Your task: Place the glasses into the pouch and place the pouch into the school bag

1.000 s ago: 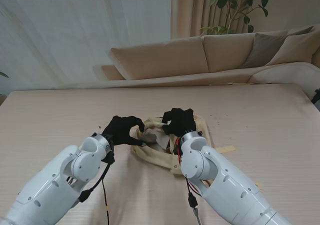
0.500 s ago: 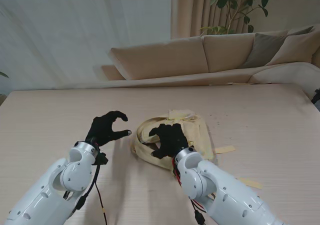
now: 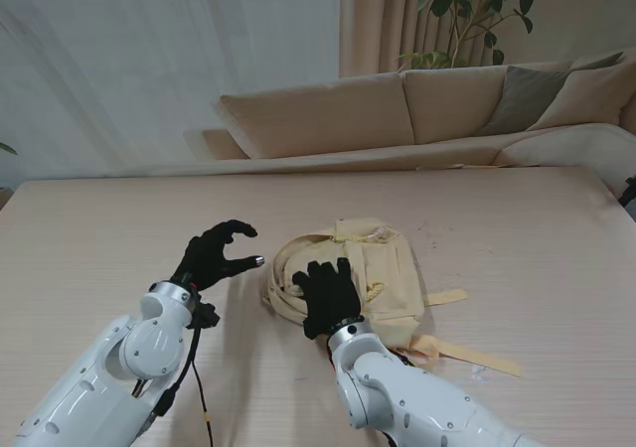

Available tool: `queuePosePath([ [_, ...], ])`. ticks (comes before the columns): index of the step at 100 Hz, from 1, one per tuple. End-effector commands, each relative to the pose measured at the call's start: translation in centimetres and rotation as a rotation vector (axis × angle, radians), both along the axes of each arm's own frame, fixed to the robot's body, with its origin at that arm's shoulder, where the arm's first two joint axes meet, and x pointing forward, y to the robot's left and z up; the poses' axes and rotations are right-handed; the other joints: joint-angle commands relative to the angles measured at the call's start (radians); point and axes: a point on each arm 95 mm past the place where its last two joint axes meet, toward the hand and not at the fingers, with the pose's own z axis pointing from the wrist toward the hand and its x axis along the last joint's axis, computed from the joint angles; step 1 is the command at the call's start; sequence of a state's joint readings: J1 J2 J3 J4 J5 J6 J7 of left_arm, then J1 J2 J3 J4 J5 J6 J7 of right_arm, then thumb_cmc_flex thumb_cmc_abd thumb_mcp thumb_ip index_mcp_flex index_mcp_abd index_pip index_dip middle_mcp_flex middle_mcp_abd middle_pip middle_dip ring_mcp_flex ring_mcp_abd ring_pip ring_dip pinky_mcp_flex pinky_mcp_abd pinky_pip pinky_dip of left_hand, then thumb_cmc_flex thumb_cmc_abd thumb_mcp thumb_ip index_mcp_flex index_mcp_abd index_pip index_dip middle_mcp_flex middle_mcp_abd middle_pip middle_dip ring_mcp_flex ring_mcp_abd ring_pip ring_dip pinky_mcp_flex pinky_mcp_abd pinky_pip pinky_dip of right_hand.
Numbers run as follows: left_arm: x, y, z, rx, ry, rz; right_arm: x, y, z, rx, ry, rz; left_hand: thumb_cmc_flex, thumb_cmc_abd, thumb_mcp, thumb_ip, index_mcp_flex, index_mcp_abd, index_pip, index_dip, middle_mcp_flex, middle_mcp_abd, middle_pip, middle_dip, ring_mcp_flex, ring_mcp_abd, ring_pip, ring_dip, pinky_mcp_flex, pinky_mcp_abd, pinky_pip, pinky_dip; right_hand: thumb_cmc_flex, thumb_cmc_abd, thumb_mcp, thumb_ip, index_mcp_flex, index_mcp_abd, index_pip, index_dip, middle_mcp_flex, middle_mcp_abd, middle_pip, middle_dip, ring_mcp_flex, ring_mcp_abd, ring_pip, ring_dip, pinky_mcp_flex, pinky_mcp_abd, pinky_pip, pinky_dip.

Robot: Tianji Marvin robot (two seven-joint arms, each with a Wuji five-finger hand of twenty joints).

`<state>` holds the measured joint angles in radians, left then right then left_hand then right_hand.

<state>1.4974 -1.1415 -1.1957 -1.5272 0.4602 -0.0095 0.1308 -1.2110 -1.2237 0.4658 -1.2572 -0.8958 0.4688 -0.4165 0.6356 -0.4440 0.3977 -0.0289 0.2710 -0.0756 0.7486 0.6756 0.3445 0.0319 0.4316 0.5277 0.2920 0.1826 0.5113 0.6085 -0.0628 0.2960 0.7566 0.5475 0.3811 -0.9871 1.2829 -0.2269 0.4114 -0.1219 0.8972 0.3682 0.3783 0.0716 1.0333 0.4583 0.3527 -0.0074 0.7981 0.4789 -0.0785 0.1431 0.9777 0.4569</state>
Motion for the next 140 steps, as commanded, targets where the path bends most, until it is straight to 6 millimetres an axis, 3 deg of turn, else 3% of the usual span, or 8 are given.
queuePosePath([
  [1,0.0,-0.5,-0.2,0.002,0.015,-0.014,-0.3,0.0,-1.3,-0.004,0.039,-0.02,-0.026,0.027,-0.036,-0.006,-0.006,0.009,-0.012,-0.022,0.01,0.009,-0.008,-0.014,0.015,0.008,-0.02,-0.019,-0.003,0.017,-0.001,-0.011,0.095,0.046,0.072,0.048,0.182,-0.047,0.115,0.091,0.174,0.028,0.084,0.048,0.128,0.036,0.102,0.051,-0.004,0.024,0.124,-0.053],
  [8,0.0,-0.5,-0.2,0.002,0.018,-0.015,-0.2,-0.2,-1.5,0.008,0.031,-0.026,-0.027,0.032,-0.037,-0.006,0.004,0.01,-0.011,-0.026,0.01,0.008,-0.009,-0.016,0.017,0.01,-0.019,-0.019,-0.001,0.018,0.0,-0.012,0.218,0.012,0.076,-0.108,0.307,-0.163,0.273,-0.032,0.363,0.033,0.103,0.004,0.249,0.054,0.135,0.059,-0.003,0.034,0.229,-0.082],
  [32,0.2,-0.3,-0.5,0.002,0.037,-0.01,0.5,-2.6,-1.0,0.045,0.052,0.099,-0.027,0.044,-0.036,-0.005,0.029,0.008,-0.008,-0.035,0.017,0.013,-0.009,-0.021,0.016,0.013,-0.021,-0.021,-0.003,0.017,0.003,-0.015,0.322,0.023,0.147,-0.08,0.619,-0.242,0.214,0.116,0.639,0.021,0.011,0.01,0.419,0.053,0.082,-0.022,0.014,0.051,0.285,-0.048],
  [72,0.2,-0.1,-0.7,0.008,0.042,-0.006,2.8,-10.7,1.0,0.015,0.156,0.3,-0.025,0.051,-0.039,-0.006,0.042,0.005,-0.007,-0.042,0.031,0.017,-0.003,-0.023,0.017,0.016,-0.022,-0.022,-0.003,0.018,0.004,-0.018,0.319,0.027,0.141,-0.08,0.649,-0.268,0.133,0.202,0.652,-0.071,-0.082,0.035,0.39,-0.015,0.005,-0.032,0.076,0.053,0.234,-0.07],
  [82,0.2,-0.1,-0.7,0.01,0.041,-0.002,2.9,-12.7,0.9,-0.024,0.19,0.296,-0.024,0.052,-0.039,-0.006,0.041,0.005,-0.008,-0.042,0.03,0.016,-0.004,-0.023,0.016,0.016,-0.023,-0.022,-0.005,0.017,0.004,-0.019,0.273,-0.025,0.146,-0.099,0.478,-0.261,0.026,0.12,0.523,-0.072,-0.151,-0.005,0.325,-0.012,-0.044,-0.038,0.056,0.061,0.177,-0.093],
  [89,0.2,-0.1,-0.7,0.009,0.042,0.0,2.8,-13.9,1.0,-0.048,0.22,0.279,-0.025,0.051,-0.04,-0.006,0.042,0.005,-0.008,-0.043,0.031,0.016,-0.003,-0.024,0.018,0.017,-0.022,-0.022,-0.003,0.019,0.005,-0.019,0.16,0.003,0.137,0.052,0.293,-0.202,-0.062,0.159,0.338,-0.088,-0.115,-0.017,0.222,-0.02,-0.076,-0.036,0.003,0.043,0.135,-0.123],
  [104,0.2,-0.1,-0.6,0.01,0.039,0.0,1.7,-15.2,1.9,-0.011,0.235,0.235,-0.024,0.052,-0.041,-0.006,0.033,0.005,-0.011,-0.045,0.029,0.018,-0.004,-0.024,0.016,0.019,-0.023,-0.022,-0.004,0.018,0.005,-0.019,-0.119,0.006,-0.007,0.007,-0.026,-0.064,-0.118,0.068,0.047,-0.08,-0.161,-0.033,0.02,-0.039,-0.165,-0.071,-0.027,0.022,-0.132,-0.184],
  [140,0.0,0.0,-0.4,-0.005,0.034,0.013,-2.2,-10.2,4.0,0.194,0.05,0.074,-0.023,0.056,-0.044,-0.005,0.026,0.004,-0.013,-0.048,0.03,0.015,-0.005,-0.025,0.017,0.018,-0.023,-0.023,-0.003,0.018,0.008,-0.018,-0.312,0.1,-0.086,-0.005,-0.227,0.116,-0.122,-0.052,-0.187,-0.012,-0.187,-0.072,-0.105,-0.035,-0.195,-0.091,-0.039,-0.013,-0.338,0.094],
])
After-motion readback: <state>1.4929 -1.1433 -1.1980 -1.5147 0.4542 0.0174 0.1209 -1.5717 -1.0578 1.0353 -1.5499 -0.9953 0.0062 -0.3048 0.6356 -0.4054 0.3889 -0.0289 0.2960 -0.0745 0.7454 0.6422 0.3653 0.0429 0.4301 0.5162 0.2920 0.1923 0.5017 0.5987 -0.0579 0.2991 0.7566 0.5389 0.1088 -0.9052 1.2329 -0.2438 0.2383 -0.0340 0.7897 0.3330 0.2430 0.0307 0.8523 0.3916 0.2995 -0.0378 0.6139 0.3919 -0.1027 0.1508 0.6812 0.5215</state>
